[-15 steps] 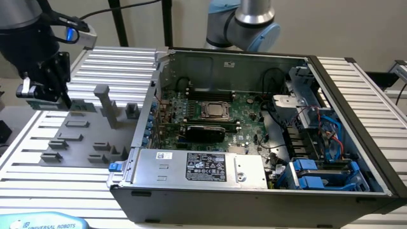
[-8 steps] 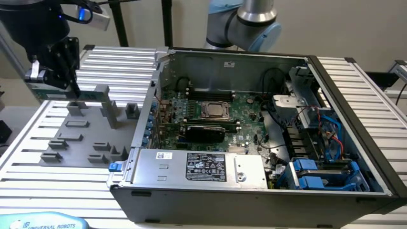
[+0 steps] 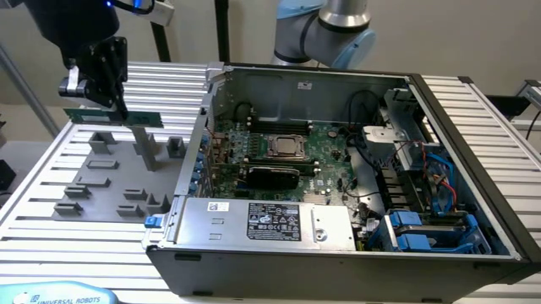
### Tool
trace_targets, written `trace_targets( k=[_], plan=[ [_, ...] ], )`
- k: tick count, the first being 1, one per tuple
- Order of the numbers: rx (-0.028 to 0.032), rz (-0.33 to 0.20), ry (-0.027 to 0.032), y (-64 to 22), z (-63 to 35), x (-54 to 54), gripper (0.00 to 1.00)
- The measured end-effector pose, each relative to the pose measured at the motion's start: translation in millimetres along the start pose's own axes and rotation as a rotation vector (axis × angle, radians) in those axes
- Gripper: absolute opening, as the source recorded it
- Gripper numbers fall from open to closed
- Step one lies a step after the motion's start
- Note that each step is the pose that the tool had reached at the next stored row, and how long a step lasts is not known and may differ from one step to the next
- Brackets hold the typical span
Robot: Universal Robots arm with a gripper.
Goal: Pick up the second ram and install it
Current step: 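Pick up the second ram and move it above second insertion slot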
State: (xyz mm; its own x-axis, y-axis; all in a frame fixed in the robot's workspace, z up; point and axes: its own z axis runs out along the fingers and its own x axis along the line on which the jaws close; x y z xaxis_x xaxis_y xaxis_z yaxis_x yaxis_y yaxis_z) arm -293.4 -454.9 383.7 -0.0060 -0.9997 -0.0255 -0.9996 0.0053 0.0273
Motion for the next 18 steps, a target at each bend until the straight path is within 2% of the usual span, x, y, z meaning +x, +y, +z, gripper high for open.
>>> trace_targets(
  k=[9,18],
  plan=[
    [0.0,0.0,0.0,-40.6,-9.6,-0.5,0.13],
    [0.0,0.0,0.0,-81.6,-11.1,-2.0,0.13]
  ],
)
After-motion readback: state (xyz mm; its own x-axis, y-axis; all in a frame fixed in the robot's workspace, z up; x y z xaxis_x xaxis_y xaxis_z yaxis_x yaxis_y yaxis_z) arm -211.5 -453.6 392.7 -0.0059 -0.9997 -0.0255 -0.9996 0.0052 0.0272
